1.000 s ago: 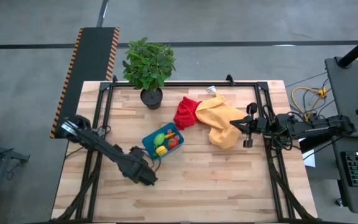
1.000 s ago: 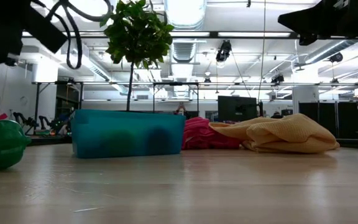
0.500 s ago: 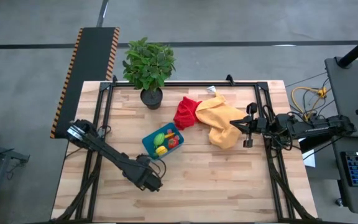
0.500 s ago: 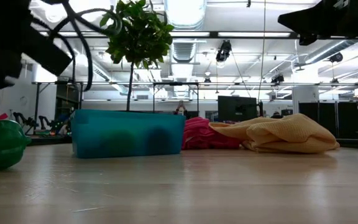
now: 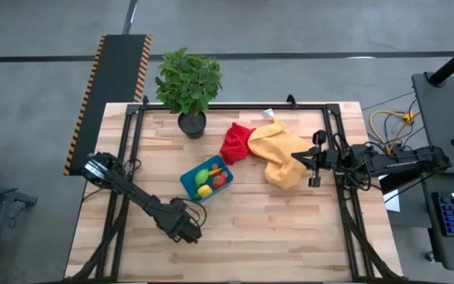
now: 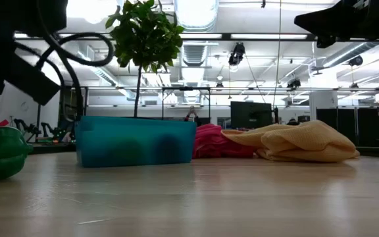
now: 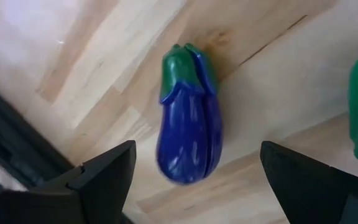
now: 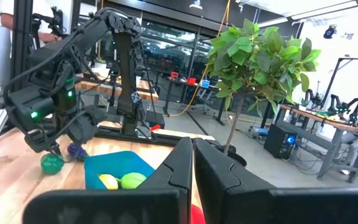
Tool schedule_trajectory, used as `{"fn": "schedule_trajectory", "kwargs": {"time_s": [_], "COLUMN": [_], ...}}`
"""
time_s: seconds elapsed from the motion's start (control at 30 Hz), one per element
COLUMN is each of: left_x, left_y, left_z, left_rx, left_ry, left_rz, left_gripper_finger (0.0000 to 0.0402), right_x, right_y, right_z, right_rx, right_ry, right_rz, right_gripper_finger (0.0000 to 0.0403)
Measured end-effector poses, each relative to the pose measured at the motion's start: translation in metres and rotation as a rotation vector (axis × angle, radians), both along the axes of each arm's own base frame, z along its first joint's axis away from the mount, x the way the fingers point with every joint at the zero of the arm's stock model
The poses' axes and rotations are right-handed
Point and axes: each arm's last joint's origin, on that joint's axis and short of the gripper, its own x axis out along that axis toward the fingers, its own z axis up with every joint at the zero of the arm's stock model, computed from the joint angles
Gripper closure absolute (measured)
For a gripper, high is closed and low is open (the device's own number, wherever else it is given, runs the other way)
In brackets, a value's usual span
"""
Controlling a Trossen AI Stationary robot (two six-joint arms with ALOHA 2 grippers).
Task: Pick and placing Produce into tupperware
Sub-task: Put the purple eggplant into the blue bin
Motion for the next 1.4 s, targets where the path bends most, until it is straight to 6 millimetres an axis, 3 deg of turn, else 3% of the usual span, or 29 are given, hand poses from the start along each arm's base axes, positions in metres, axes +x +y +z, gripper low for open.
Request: {"fn": "schedule_trajectory", "kwargs": {"time_s": [0.4, 1.0, 1.4], "left_x": [-0.002, -0.009, -0.012], "left_y": [0.001, 0.005, 0.007], "left_z": [-0.006, -0.012, -0.006], "left_rx": [-0.023, -0.005, 0.017], "left_ry": [-0.009, 0.035, 0.044], "left_rz": [-0.020, -0.022, -0.028], "left_gripper_finger": [0.0078, 0.0260, 0.0280], "right_x": [0.000, 0.000, 0.000], "right_y": [0.000, 0.000, 0.000], "right_z": [0.000, 0.000, 0.000], "right_rx": [0.000, 0.000, 0.000], "right_ry": [0.000, 0.000, 0.000], "right_rz": [0.000, 0.000, 0.000], "right_gripper_finger": [0.0394, 0.0394, 0.0394]}}
